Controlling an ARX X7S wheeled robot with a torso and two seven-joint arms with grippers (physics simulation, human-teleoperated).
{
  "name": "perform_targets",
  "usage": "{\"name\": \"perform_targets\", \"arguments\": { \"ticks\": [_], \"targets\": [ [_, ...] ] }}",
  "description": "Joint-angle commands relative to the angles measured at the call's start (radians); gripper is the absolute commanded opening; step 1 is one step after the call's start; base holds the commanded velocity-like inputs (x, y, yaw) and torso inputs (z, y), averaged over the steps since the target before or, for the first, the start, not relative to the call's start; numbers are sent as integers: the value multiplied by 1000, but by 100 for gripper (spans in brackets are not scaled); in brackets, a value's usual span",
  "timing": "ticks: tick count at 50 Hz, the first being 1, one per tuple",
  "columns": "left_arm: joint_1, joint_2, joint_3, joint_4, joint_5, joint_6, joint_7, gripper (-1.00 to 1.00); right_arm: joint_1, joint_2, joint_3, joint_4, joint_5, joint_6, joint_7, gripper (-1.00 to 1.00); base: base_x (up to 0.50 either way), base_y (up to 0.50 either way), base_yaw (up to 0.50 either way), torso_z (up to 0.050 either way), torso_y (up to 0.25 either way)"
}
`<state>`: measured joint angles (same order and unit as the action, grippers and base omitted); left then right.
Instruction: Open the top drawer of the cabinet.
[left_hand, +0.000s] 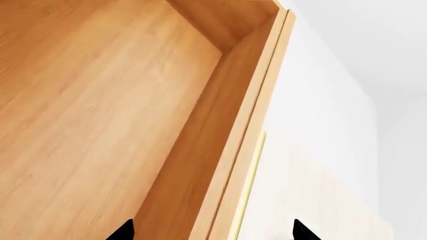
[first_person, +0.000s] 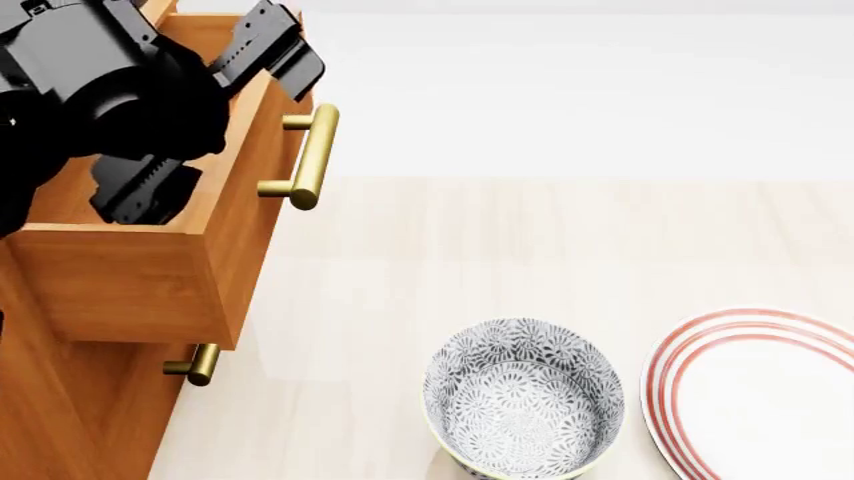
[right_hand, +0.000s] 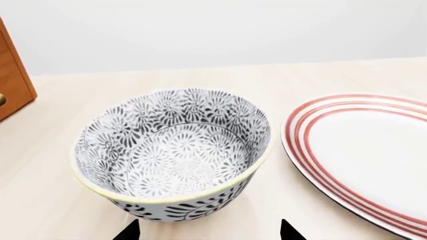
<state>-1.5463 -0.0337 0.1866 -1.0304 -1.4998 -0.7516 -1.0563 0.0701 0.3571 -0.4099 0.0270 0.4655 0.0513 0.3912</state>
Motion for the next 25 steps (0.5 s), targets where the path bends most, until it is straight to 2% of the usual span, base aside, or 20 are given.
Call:
{"name": "perform_targets", "arguments": {
  "ticks": [1, 25],
  "targets": [
    [17, 27, 8, 10, -37, 14, 9, 100, 4, -18, 19, 5, -16, -3, -21, 100, 0, 0, 0, 0, 0],
    [40, 27, 181, 52, -216, 53, 18, 100, -6, -12, 11, 4, -16, -12, -24, 100, 0, 0, 0, 0, 0]
  ]
}}
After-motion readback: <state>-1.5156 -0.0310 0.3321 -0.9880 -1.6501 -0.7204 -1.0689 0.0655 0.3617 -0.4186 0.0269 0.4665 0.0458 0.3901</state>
